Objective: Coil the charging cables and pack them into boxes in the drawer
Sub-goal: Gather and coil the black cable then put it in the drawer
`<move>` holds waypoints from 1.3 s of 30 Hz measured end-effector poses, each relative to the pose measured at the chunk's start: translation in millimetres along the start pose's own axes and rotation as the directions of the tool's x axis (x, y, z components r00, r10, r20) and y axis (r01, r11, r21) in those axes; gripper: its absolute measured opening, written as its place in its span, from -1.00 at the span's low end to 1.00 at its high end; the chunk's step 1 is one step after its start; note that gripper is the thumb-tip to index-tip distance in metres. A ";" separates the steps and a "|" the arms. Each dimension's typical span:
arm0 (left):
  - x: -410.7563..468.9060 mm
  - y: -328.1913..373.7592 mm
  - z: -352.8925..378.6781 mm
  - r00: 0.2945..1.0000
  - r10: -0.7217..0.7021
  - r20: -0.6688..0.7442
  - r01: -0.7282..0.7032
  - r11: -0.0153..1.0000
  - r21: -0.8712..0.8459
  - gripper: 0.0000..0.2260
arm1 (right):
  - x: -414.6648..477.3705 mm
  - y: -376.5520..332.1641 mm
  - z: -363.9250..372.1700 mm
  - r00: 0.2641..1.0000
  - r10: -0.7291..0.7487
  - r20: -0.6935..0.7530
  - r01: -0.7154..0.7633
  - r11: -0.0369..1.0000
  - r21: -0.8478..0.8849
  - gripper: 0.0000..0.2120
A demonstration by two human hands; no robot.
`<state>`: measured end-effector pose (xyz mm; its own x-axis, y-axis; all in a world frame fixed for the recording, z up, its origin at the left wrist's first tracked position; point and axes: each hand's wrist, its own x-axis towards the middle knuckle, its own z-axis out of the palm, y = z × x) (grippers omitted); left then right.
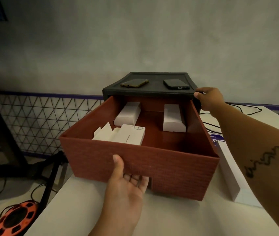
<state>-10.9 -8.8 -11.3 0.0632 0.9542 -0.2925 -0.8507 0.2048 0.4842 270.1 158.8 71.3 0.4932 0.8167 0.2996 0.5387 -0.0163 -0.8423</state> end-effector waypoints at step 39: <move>-77.3 -127.1 -5.7 0.732 -0.255 0.632 -0.681 -0.228 0.696 -0.24 | -221.9 88.8 -88.9 0.952 0.304 0.031 -0.295 0.940 -0.172 -0.54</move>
<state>89.4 -109.9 -54.9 0.5929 0.7841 0.1838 0.5146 -0.5444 0.6625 269.2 -75.2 -30.1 0.6122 0.7906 0.0151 0.4785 -0.3552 -0.8031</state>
